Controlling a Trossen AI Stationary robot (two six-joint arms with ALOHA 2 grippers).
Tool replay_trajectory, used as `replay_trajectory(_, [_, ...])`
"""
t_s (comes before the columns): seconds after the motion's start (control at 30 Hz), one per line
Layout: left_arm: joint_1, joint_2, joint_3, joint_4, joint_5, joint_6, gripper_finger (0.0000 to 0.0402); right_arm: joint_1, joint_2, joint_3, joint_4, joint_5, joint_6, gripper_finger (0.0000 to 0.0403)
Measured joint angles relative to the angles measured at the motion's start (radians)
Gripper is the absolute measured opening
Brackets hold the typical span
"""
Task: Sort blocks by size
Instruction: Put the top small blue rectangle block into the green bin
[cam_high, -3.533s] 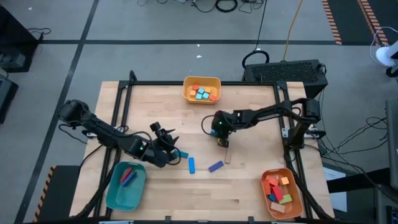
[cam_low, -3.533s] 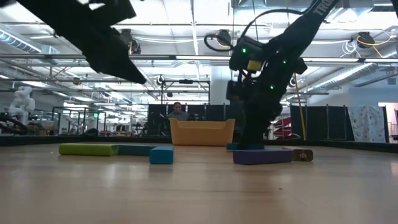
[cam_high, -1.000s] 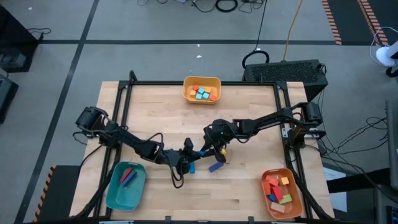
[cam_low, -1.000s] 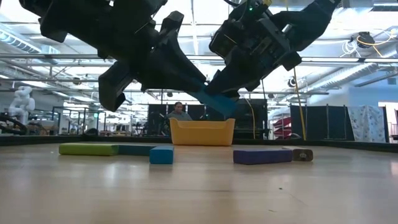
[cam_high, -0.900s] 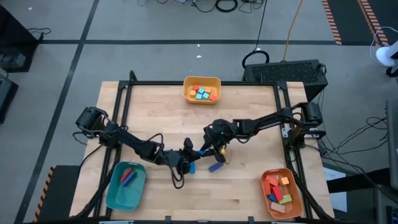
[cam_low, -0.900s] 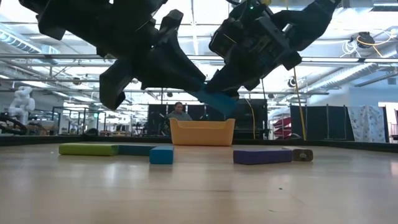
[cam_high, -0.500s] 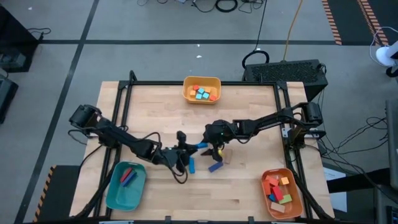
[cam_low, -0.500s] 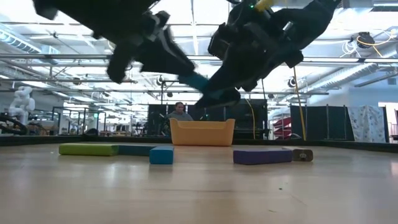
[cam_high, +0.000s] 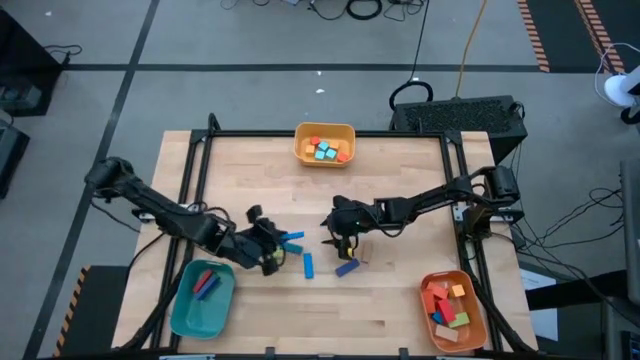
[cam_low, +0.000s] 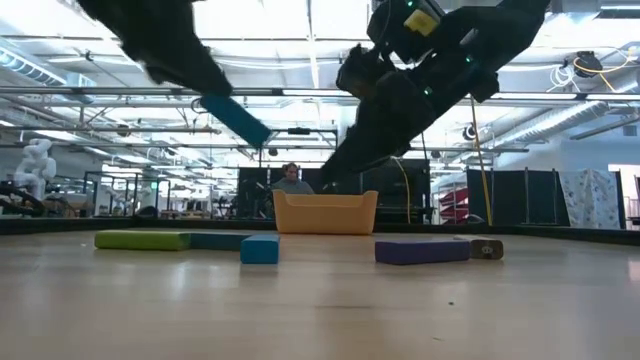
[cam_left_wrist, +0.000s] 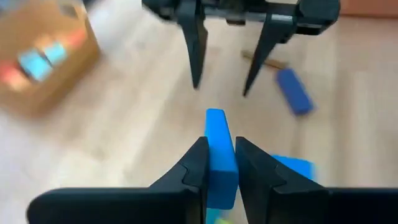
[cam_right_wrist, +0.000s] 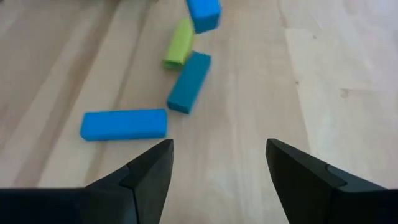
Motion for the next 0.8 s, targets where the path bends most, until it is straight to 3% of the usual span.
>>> replay_trajectory(0.17, [-0.051,-0.076,0.000,-0.153,0.184,-0.251,0.0061,0.025,0.044,0.000,0.090,0.003,-0.002,0.0242])
replay_trajectory(0.27, [-0.090,-0.107,0.000,-0.214,0.332,-0.343,0.0061,0.037,0.088,0.000,0.172,0.003,-0.012,0.0242])
replay_trajectory(0.47, [-0.152,-0.144,0.006,-0.352,0.523,-0.509,0.0061,0.048,0.170,0.001,0.281,-0.002,-0.019,0.0242])
replay_trajectory(0.67, [-0.179,-0.152,0.108,-0.569,0.733,-0.596,0.0061,0.047,0.233,0.045,0.276,-0.024,-0.009,0.0242])
replay_trajectory(0.8, [-0.194,-0.152,0.193,-0.663,0.787,-0.596,0.0061,0.047,0.274,0.082,0.274,-0.056,0.008,0.0242])
